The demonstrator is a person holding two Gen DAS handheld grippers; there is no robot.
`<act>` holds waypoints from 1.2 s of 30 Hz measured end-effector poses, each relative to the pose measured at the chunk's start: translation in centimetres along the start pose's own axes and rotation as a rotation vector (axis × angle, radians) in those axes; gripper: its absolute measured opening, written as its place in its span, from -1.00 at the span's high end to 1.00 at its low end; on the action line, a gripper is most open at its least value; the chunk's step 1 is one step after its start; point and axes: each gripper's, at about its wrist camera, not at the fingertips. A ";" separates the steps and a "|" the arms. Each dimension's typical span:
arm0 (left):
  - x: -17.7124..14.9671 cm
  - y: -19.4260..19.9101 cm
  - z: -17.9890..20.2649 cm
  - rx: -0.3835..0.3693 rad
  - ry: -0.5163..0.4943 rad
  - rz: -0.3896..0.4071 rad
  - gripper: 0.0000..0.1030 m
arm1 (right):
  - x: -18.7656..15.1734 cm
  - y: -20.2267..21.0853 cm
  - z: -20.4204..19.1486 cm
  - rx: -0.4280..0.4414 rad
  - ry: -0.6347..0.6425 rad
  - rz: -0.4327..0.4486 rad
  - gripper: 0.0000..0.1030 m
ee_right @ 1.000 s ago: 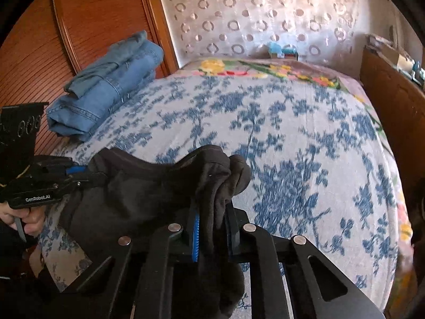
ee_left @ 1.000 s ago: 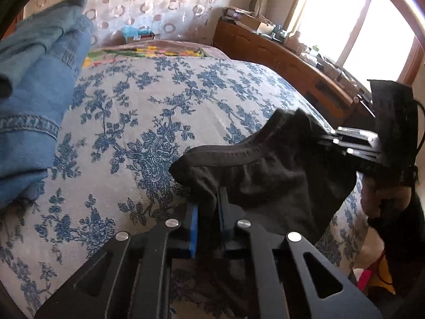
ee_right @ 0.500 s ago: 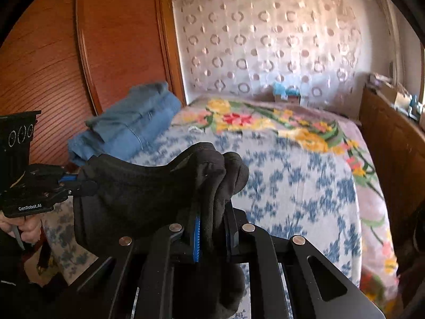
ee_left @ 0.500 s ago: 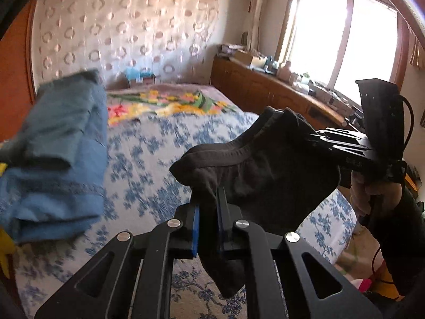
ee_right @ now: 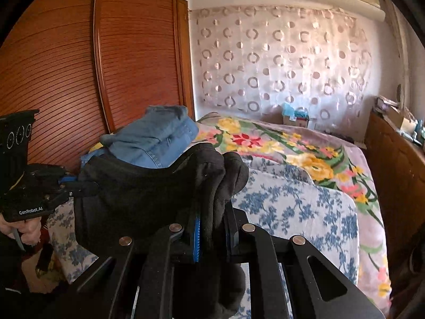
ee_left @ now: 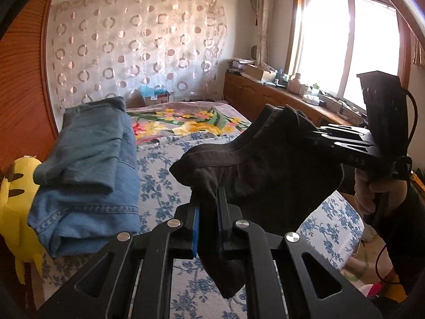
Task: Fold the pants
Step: 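Lift the folded pants with both grippers and carry them toward the blue jeans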
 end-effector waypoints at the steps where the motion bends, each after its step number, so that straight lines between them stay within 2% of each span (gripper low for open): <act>1: 0.1 0.2 -0.3 0.006 0.000 0.007 0.78 | 0.3 -0.3 0.0 0.003 0.005 0.004 0.75; 9: 1.5 1.7 -3.0 0.044 0.016 0.065 0.78 | 3.5 -3.9 -0.2 0.045 0.052 0.036 0.75; 21: 3.7 3.0 -8.4 0.143 0.071 0.151 0.78 | 9.3 -11.5 -1.0 0.112 0.187 0.095 0.75; 28: 4.5 2.2 -13.0 0.210 0.115 0.166 0.78 | 12.2 -17.1 -1.7 0.134 0.272 0.083 0.75; 36: 3.9 1.4 -15.9 0.258 0.158 0.153 0.78 | 14.8 -22.4 -2.8 0.166 0.365 0.084 0.75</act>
Point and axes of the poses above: each gripper's, at about its wrist camera, not at the fingertips, and y roughly against the way its jaws point, z to its right, x to its top, and after that the axes turned 9 degrees about -x, right-handed
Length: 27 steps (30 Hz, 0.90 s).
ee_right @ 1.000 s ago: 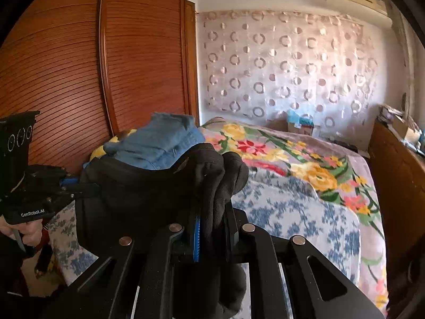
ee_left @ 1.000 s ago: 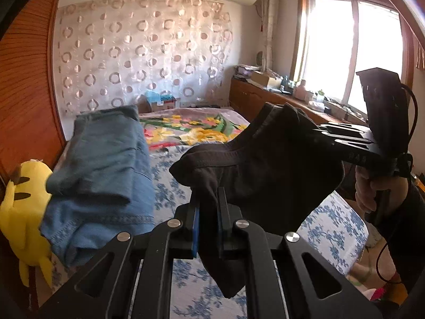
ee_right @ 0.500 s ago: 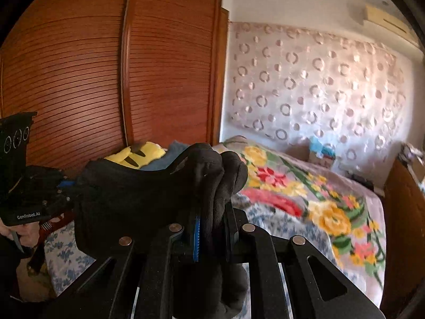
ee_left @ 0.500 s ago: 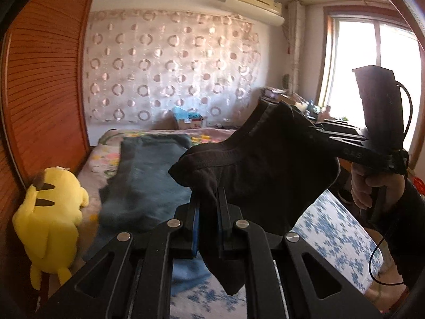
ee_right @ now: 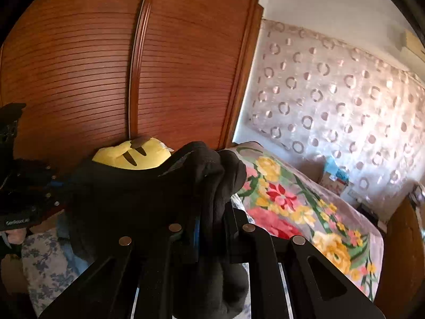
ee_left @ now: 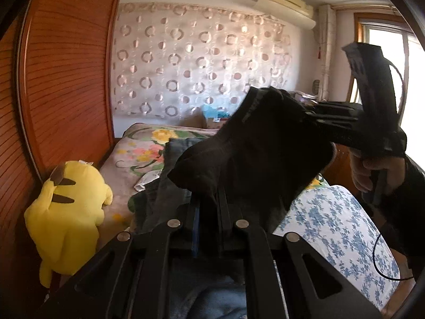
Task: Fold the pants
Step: 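Lift the folded pants with both grippers and carry them toward the blue jeans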
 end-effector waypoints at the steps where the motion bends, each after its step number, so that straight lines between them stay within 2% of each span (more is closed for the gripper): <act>1: -0.1 -0.1 -0.3 0.006 0.007 -0.001 0.78 | 0.3 -0.4 -0.3 0.007 0.014 -0.002 0.75; 7: -0.6 -0.4 -1.3 0.031 0.049 -0.003 0.78 | 2.1 -4.7 -0.8 0.057 0.083 -0.020 0.74; 11: -1.0 -0.6 -1.7 0.043 0.062 -0.017 0.78 | 2.6 -7.6 -0.5 0.091 0.074 -0.076 0.73; 13: -1.2 -0.8 -1.9 0.061 0.065 -0.024 0.78 | 3.1 -9.0 -0.3 0.106 0.038 -0.104 0.64; 17: -1.5 -0.8 -2.1 0.085 0.067 -0.044 0.78 | 3.1 -8.8 0.7 0.070 -0.043 -0.088 0.21; 19: -1.5 -0.7 -2.0 0.101 0.057 -0.053 0.76 | 2.7 -7.8 1.5 0.038 -0.080 -0.073 0.17; 20: -1.4 -0.7 -1.9 0.104 0.053 -0.055 0.70 | 2.4 -7.2 1.9 0.032 -0.095 -0.066 0.17; 21: -1.3 -0.5 -1.8 0.104 0.051 -0.053 0.55 | 2.1 -6.5 2.4 0.031 -0.112 -0.056 0.17; 25: -0.9 -0.1 -1.4 0.098 0.030 -0.040 -0.38 | 0.5 -3.7 3.0 0.063 -0.147 -0.042 0.17; 27: -0.8 0.0 -1.2 0.103 0.021 -0.039 -0.55 | -0.6 -2.5 2.9 0.085 -0.162 -0.040 0.17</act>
Point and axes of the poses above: each gripper's, at about its wrist camera, not at the fingertips, and y roughly against the way its jaws point, z to its right, x to its top, and after that the axes turned 9 degrees about -x, right-handed
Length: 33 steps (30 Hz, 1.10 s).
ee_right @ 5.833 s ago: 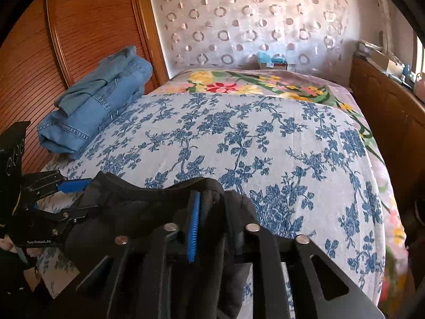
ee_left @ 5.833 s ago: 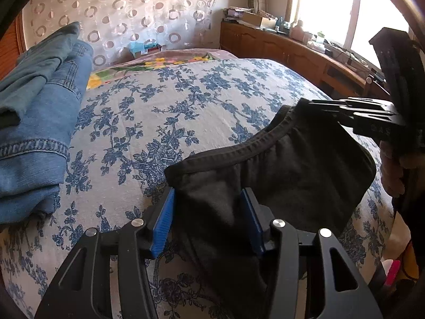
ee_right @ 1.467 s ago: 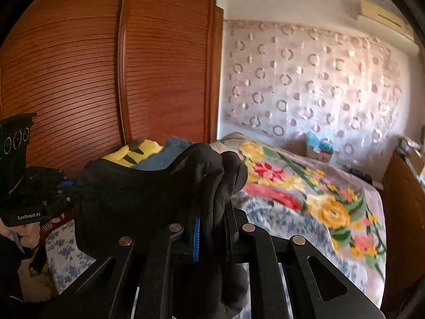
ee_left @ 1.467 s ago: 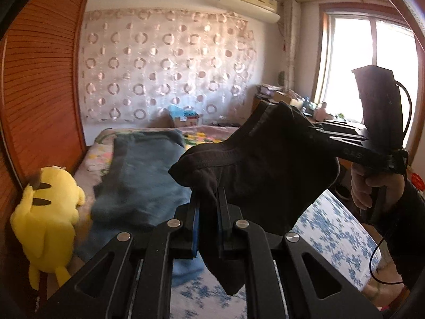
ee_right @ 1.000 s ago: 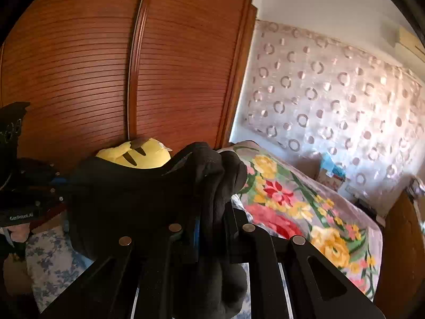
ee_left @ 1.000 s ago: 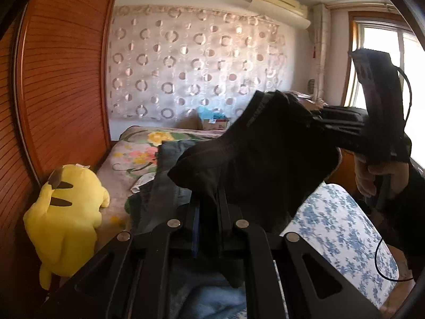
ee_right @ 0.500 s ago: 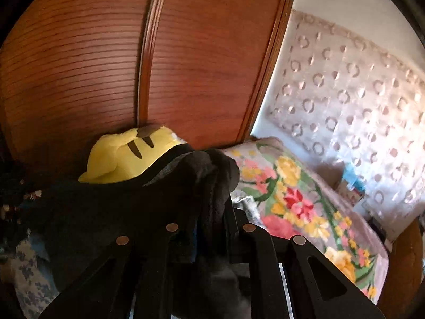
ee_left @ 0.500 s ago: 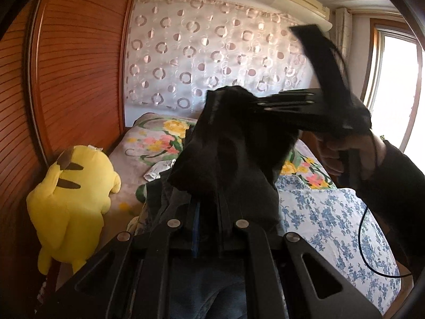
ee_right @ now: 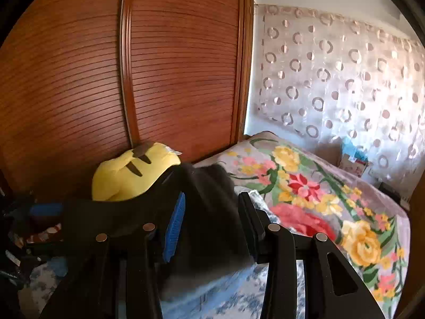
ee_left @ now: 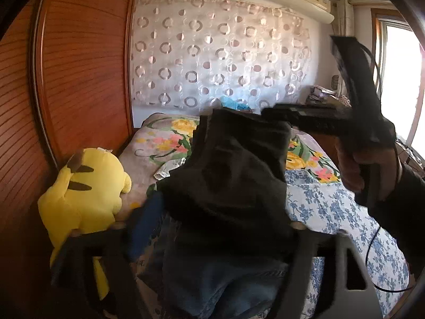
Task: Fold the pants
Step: 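Lift the folded pants with both grippers and carry them toward the blue jeans, then lower the black pants onto the jeans stack and open both grippers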
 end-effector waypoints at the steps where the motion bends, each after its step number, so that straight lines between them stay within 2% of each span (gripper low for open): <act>1: 0.1 0.0 0.2 0.005 -0.007 -0.001 -0.55 | -0.5 0.4 0.0 0.007 -0.006 -0.002 0.17; 8: 0.3 -0.2 0.7 0.023 -0.013 -0.007 -0.55 | -2.1 0.7 0.1 0.018 -0.027 -0.028 0.17; 15: 0.2 0.0 0.4 0.047 -0.002 -0.006 -0.55 | -1.8 -1.1 -0.4 -0.013 -0.027 -0.040 0.17; 26: -0.3 0.3 0.8 0.077 -0.018 -0.008 -0.55 | -3.2 1.6 -2.7 -0.065 -0.053 -0.024 0.16; 33: -0.6 0.8 1.0 0.095 -0.022 0.000 -0.55 | -4.5 3.9 -4.4 -0.102 -0.070 -0.003 0.02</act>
Point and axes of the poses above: each gripper's, at about its wrist camera, not at the fingertips, and y roughly against the way its jaws point, z to its right, x to its top, and after that the axes turned 9 degrees about -x, right-handed
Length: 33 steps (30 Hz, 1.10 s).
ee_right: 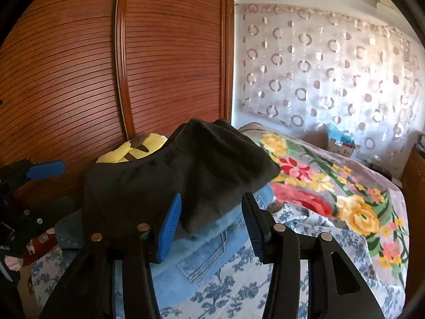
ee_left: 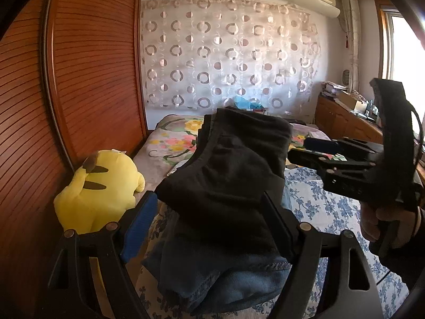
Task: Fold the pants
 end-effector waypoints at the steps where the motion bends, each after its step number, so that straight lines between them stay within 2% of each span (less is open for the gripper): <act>1: -0.1 0.0 0.0 0.000 0.000 -0.001 -0.55 | -0.2 0.3 -0.2 -0.002 -0.002 0.000 0.02; 4: -0.3 0.1 0.2 0.001 0.001 -0.003 -0.55 | -0.6 1.1 -0.7 -0.021 -0.006 0.002 -0.01; 12: -0.6 0.4 0.7 0.009 -0.002 -0.001 -0.55 | -2.2 3.5 -1.8 -0.068 -0.034 0.002 -0.23; 17: -1.1 0.8 1.3 -0.004 -0.010 0.000 -0.56 | -3.1 5.2 -2.3 -0.096 -0.054 -0.003 -0.25; 26: -1.8 1.7 4.0 -0.063 -0.058 0.000 -0.56 | -4.4 8.6 -2.2 -0.148 -0.113 0.008 -0.28; 27: -1.9 1.7 4.4 -0.070 -0.061 -0.002 -0.68 | -4.6 9.0 -2.2 -0.155 -0.117 0.010 -0.28; 28: -2.0 1.9 4.8 -0.082 -0.064 0.001 -0.71 | -4.8 9.4 -2.2 -0.162 -0.122 0.011 -0.28; 33: -2.6 2.7 7.3 -0.120 -0.105 -0.002 -0.71 | -5.8 11.8 -2.4 -0.197 -0.146 0.019 -0.29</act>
Point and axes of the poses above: each gripper's, at about its wrist camera, not at the fingertips, and y roughly against the way its jaws point, z to its right, x to its top, and after that the axes turned 9 degrees about -x, right-handed
